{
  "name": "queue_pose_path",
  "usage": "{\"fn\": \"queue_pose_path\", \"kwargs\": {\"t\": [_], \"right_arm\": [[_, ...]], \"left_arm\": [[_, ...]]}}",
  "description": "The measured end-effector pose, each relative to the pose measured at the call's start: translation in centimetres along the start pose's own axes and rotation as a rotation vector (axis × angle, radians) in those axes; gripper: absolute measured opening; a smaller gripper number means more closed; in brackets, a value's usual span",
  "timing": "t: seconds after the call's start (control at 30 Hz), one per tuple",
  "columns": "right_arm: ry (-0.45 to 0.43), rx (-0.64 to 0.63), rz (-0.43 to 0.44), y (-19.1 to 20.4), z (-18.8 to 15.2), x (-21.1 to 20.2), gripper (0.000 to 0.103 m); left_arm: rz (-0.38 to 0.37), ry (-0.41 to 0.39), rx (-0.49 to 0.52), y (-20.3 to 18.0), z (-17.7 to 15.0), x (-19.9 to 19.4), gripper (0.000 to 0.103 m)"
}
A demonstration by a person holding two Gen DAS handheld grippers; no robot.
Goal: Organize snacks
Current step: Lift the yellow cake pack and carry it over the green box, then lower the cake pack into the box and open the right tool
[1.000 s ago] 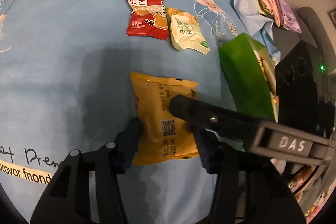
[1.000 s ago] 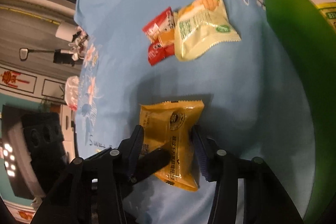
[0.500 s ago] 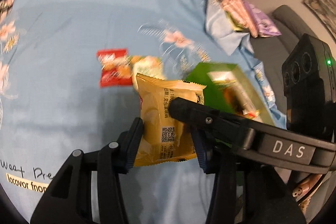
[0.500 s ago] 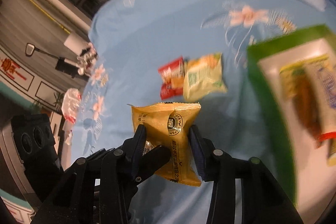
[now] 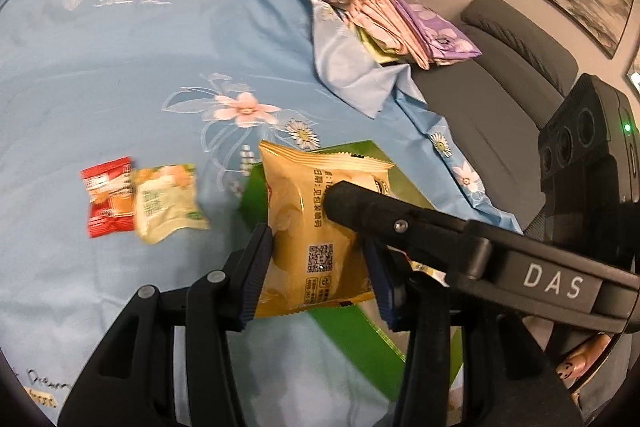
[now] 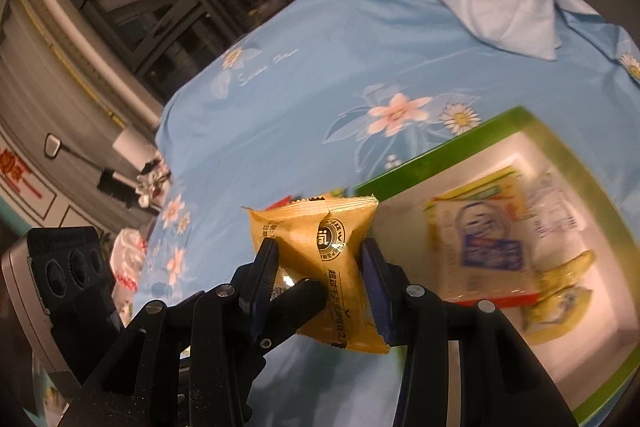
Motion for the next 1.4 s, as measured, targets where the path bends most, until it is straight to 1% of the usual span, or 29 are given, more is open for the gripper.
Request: {"fn": "queue_pose_path", "kwargs": {"t": [0.1, 0.27, 0.4, 0.53, 0.6, 0.67, 0.77, 0.8, 0.9, 1.03, 1.4], "right_arm": [[-0.011, 0.032, -0.014, -1.5, 0.8, -0.4, 0.045], [-0.021, 0.062, -0.028, -3.6, 1.8, -0.9, 0.045], [0.001, 0.096, -0.023, -5.0, 2.1, -0.2, 0.045], [0.034, 0.134, -0.031, -6.3, 2.3, 1.1, 0.045], [0.049, 0.152, -0.043, -6.9, 2.4, 1.8, 0.045], [0.051, 0.167, -0.059, -7.4, 2.4, 2.0, 0.045], [0.036, 0.168, -0.102, -8.2, 2.6, 1.8, 0.045], [0.039, 0.177, -0.113, -8.6, 2.5, 1.9, 0.045], [0.06, 0.21, -0.106, -9.5, 2.4, 2.4, 0.045], [0.055, 0.216, -0.109, -9.6, 2.5, 2.4, 0.045], [0.047, 0.225, -0.133, -10.2, 2.8, 3.0, 0.045]], "left_arm": [[-0.025, 0.018, -0.006, -1.1, 0.3, 1.6, 0.046], [-0.041, 0.033, -0.001, -2.5, 0.5, 3.0, 0.046], [-0.026, 0.065, -0.013, -2.4, 0.3, 4.4, 0.046], [0.004, 0.083, -0.008, -2.3, 0.2, 5.4, 0.044], [0.007, 0.099, -0.015, -2.3, 0.1, 5.9, 0.043], [-0.004, 0.111, -0.033, -2.3, -0.1, 6.3, 0.043], [-0.05, 0.145, -0.069, -2.9, -0.5, 7.1, 0.043], [-0.053, 0.154, -0.073, -3.0, -0.7, 7.4, 0.043], [-0.028, 0.154, -0.062, -3.0, -0.7, 7.7, 0.044], [-0.039, 0.161, -0.077, -2.8, -0.8, 7.9, 0.046], [-0.017, 0.16, -0.077, -2.5, -0.7, 8.3, 0.046]]}}
Point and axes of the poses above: each gripper's, at about its wrist camera, not at the fingertips, and x roughly the way its jaws point, y to its left, z to its top, the point moved 10 cm from there along x, roughly the way its jaws point, and after that the axes turned 11 degrees about x, right-handed, at the moved point
